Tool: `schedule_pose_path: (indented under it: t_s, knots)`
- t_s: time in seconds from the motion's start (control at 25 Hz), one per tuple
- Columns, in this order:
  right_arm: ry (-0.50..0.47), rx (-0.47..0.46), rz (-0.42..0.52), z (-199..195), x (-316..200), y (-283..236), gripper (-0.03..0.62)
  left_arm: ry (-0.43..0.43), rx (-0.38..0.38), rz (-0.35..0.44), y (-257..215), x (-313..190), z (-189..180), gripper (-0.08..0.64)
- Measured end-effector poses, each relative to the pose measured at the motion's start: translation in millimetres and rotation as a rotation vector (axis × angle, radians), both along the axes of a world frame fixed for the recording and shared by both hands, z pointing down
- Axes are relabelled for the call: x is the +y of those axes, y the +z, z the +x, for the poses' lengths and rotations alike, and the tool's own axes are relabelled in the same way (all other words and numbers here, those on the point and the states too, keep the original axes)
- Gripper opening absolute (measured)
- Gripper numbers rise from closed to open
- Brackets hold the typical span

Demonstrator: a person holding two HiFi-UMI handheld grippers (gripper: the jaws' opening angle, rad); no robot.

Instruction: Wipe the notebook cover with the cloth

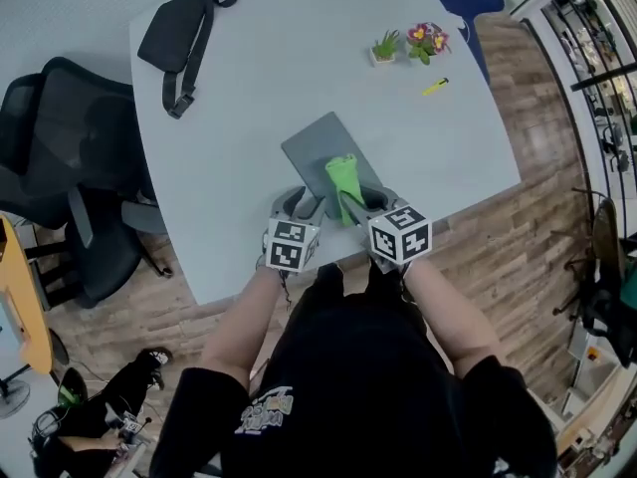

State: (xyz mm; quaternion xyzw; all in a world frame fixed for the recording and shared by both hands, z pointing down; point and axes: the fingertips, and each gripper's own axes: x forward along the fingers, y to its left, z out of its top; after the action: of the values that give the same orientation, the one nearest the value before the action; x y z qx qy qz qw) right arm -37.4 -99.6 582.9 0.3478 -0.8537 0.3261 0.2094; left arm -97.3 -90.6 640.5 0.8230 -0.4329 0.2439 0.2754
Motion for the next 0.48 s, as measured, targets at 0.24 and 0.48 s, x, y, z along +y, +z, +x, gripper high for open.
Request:
schedule_pose_path:
  t_s: [0.24, 0.48]
  knots:
    - [-0.002, 0.060, -0.082, -4.3, 13.0, 37.5, 0.112, 0.020, -0.004, -0.009, 11.8, -6.6, 3.0, 0.189]
    - [-0.048, 0.102, -0.127, -13.9, 24.6, 58.8, 0.114, 0.021, -0.003, -0.010, 15.2, -6.1, 3.9, 0.190]
